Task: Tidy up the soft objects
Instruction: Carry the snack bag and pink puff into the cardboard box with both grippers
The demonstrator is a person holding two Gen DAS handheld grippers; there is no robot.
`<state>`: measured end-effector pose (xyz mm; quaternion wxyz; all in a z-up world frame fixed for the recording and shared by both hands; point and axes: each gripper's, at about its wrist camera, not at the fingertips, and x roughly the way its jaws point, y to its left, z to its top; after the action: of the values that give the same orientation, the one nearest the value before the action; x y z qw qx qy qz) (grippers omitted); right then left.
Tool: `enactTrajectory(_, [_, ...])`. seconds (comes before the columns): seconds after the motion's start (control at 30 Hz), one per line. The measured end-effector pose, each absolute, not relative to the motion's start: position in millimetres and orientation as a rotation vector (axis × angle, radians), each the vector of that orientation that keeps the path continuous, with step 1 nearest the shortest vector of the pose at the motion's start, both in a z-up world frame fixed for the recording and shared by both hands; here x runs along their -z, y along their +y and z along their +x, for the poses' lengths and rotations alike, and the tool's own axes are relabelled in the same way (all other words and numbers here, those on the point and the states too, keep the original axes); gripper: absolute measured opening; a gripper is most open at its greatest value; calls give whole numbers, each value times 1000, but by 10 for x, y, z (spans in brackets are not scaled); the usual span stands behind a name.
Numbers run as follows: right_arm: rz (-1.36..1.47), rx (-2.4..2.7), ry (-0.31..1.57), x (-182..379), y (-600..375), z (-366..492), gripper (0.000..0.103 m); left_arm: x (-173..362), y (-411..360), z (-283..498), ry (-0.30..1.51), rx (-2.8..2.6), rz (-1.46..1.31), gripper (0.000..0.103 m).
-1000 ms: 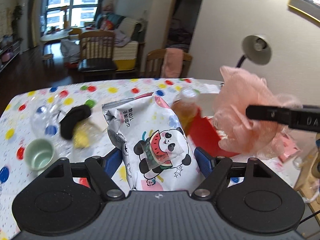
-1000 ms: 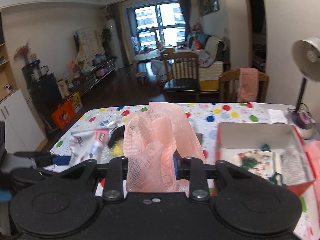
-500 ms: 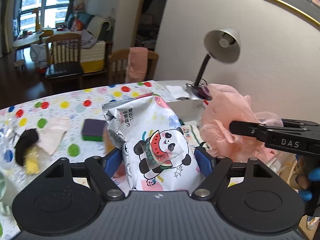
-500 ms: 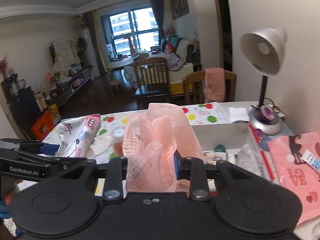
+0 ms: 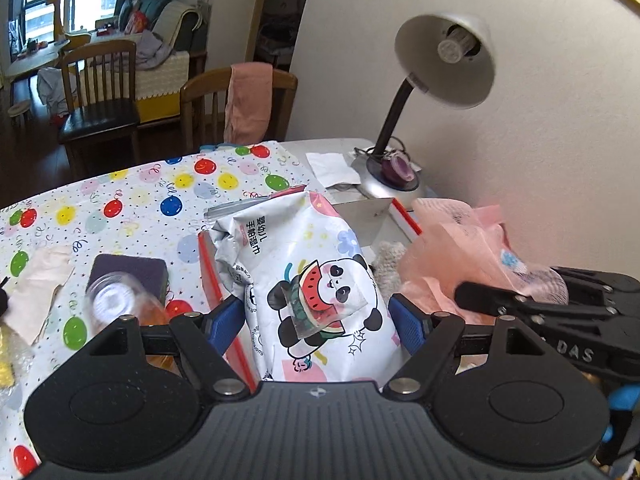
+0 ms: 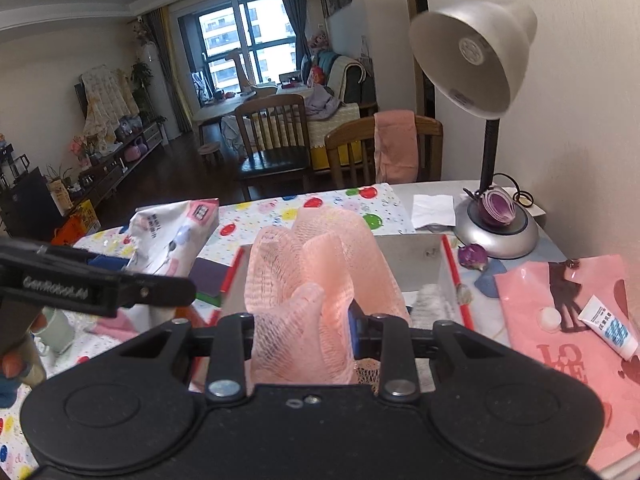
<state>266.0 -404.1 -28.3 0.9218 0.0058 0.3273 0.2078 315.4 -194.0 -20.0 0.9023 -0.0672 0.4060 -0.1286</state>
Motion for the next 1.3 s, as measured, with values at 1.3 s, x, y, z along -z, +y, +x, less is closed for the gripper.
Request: enactTrajectory(1.3, [-151,-532,860,1113,-4225,3491,64,1408,-2667,3970,1096,232,62,81])
